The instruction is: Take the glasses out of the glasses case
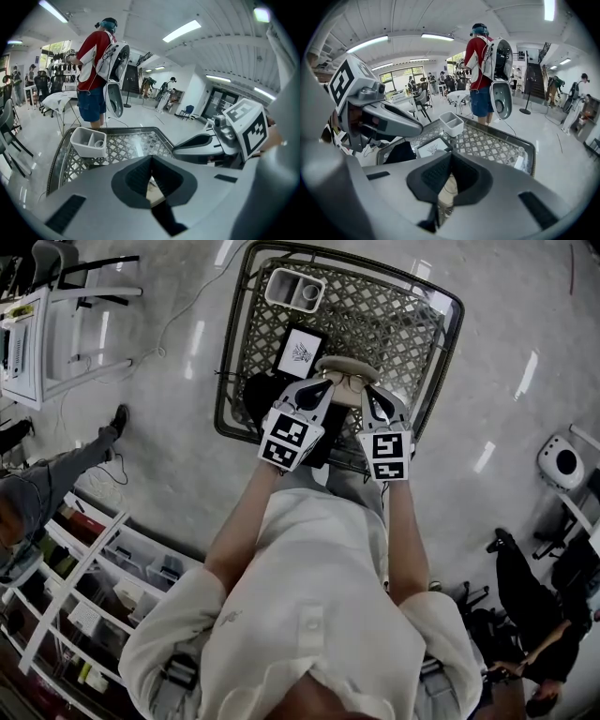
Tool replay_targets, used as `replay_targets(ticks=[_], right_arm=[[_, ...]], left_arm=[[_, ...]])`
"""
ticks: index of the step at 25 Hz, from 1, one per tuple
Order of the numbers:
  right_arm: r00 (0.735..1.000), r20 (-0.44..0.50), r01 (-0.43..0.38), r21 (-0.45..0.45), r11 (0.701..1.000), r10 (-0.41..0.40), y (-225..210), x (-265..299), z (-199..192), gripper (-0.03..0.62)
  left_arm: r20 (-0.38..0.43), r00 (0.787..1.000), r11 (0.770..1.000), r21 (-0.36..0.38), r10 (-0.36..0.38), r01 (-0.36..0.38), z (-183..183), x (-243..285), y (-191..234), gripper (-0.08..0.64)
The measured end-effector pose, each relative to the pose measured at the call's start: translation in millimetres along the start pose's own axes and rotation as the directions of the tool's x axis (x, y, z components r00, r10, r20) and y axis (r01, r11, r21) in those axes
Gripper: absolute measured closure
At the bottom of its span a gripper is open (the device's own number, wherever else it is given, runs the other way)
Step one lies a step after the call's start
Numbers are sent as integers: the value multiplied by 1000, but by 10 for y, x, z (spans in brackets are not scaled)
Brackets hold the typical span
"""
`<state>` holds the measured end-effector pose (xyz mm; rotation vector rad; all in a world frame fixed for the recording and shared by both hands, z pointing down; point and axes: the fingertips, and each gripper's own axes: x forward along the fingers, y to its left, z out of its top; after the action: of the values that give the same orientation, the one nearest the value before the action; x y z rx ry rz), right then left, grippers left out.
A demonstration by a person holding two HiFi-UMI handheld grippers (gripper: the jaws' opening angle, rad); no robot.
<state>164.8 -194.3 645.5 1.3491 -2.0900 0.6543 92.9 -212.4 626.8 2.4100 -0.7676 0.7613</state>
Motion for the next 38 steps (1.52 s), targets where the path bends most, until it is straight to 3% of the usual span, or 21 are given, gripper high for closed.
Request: replay_targets(ticks=[20,38], right_arm=[[993,-114,-24,-68,997,16,32,403,-361,563],[971,-233,-115,-229,967,60,107,805,-701,529]], left_arm=[[-71,997,998,-65,-16,11,-307,267,54,548],[-119,993,994,-114,-9,-5,-619,404,106,548]])
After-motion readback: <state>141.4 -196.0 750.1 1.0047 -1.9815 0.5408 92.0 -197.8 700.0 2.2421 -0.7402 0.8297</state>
